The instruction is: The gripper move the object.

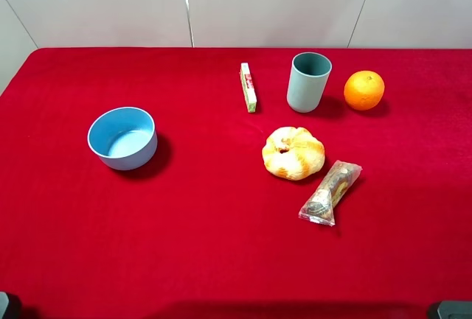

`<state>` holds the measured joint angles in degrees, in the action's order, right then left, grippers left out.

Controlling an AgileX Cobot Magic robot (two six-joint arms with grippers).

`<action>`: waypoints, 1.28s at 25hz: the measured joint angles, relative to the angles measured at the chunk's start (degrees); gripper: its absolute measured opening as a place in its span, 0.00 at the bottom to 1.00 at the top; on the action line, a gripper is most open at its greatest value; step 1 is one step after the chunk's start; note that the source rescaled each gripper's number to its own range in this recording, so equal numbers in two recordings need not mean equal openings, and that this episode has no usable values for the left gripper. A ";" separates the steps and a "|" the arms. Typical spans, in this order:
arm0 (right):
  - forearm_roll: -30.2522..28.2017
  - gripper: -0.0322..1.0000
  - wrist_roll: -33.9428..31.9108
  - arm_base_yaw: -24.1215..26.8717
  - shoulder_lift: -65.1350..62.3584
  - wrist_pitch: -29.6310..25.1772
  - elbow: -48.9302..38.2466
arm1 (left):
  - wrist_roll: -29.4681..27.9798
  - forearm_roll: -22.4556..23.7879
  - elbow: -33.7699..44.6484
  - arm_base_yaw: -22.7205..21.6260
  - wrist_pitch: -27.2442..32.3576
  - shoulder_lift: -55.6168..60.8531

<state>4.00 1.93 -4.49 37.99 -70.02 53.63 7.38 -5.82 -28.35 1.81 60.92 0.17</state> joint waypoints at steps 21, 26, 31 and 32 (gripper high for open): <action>-0.49 0.99 -0.14 4.04 -30.00 7.71 -21.35 | 0.00 0.00 0.00 0.00 0.00 0.00; -0.54 0.99 -0.19 7.36 -36.33 10.69 -24.97 | 0.00 0.00 0.00 0.00 0.00 0.00; -0.64 0.99 -0.19 7.36 -38.28 11.38 -25.03 | 0.00 0.00 0.00 0.00 0.00 0.00; -0.64 0.99 -0.19 7.36 -38.38 11.51 -25.03 | 0.00 0.00 0.00 0.00 0.00 0.00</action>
<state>3.36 1.73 2.87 -0.39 -58.51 28.60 7.38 -5.82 -28.35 1.81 60.92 0.17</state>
